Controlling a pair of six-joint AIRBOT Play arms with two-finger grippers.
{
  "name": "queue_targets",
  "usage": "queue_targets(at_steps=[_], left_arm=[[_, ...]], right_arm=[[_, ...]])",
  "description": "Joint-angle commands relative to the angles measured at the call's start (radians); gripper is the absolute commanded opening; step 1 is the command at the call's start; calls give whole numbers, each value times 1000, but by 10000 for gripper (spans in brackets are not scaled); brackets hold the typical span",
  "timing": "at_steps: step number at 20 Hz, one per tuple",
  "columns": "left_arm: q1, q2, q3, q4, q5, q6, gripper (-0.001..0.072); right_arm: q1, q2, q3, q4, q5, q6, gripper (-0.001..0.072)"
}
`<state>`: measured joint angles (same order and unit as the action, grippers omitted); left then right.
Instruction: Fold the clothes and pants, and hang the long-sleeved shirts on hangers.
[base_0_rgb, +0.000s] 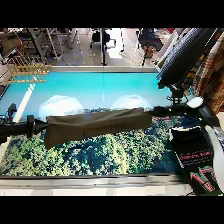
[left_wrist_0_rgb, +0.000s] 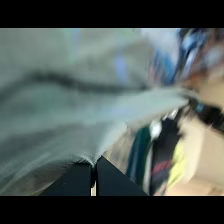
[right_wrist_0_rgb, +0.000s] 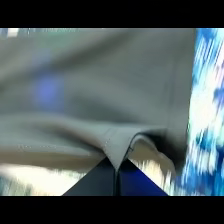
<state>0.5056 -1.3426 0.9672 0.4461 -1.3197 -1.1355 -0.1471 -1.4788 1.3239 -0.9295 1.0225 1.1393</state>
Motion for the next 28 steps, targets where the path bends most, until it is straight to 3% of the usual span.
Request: queue_targets(at_steps=[1,2,3,4,5,7,9,10,14,15,16,18,19,21,22,23,24,25,26,28], left_arm=[[-26,-206,31,-152,155,47,7],[-35,-253,31,-203,160,79,20],[-40,-294,31,-272,158,112,130],[-43,-319,31,-339,158,134,348],[-42,-333,31,-393,157,134,455],[-27,-329,39,-410,124,183,455],[-8,-317,45,-407,10,260,455],[-5,-306,45,-384,-30,283,451],[-32,-243,45,-86,-23,292,395],[-44,-227,45,1,-14,291,315],[-58,-210,45,82,0,290,286],[-89,-181,45,190,24,290,233],[-107,-171,45,214,33,291,170],[-155,-169,45,236,66,291,156],[-181,-171,45,245,95,291,132],[-209,-171,45,255,124,290,112],[-236,-171,45,260,145,289,112],[-260,-171,45,262,157,286,112],[-284,-171,45,262,158,286,111],[-332,-172,42,262,179,258,110]], right_arm=[[84,-182,160,-35,-176,73,19],[97,-240,195,-37,-178,72,22],[103,-284,221,-36,-178,72,134],[102,-308,234,-36,-178,73,318],[95,-317,237,-41,-172,76,418],[56,-317,237,-48,-100,111,431],[-7,-324,237,-39,29,128,523],[-34,-333,237,-36,92,127,524],[-83,-409,238,22,190,97,580],[-83,-429,237,52,179,88,581],[-80,-447,237,83,174,73,581],[-72,-483,238,150,174,45,580],[-64,-500,238,167,170,45,580],[-42,-537,261,184,192,45,536],[-31,-549,286,187,217,40,375],[-21,-550,317,187,257,4,158],[-19,-546,352,179,306,-4,68],[-19,-528,389,140,346,6,19],[-21,-495,413,55,352,52,19],[-21,-384,426,-255,306,204,18]])
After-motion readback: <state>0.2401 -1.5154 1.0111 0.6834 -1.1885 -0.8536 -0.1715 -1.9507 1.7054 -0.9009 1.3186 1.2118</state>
